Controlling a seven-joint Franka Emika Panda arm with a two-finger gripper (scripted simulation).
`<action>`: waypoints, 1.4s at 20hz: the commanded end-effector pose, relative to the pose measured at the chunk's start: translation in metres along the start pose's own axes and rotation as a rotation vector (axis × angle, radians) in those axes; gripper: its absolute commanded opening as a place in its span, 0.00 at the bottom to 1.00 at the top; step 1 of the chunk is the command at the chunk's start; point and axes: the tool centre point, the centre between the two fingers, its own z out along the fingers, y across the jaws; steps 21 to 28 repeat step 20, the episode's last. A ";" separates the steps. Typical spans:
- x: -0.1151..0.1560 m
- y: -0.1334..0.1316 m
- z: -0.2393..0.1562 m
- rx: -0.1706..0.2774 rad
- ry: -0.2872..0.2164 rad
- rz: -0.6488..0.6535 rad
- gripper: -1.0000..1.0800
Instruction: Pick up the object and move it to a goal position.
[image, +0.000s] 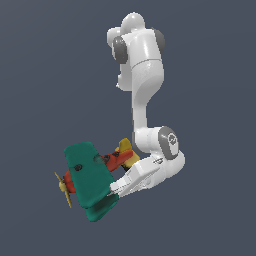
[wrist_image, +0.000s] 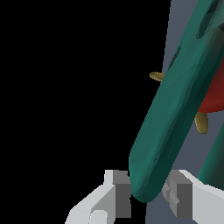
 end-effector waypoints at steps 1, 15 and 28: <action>0.000 -0.001 0.000 0.001 0.000 0.001 0.00; 0.014 -0.027 0.007 -0.001 0.000 0.001 0.00; 0.016 -0.031 0.009 -0.001 0.000 0.001 0.00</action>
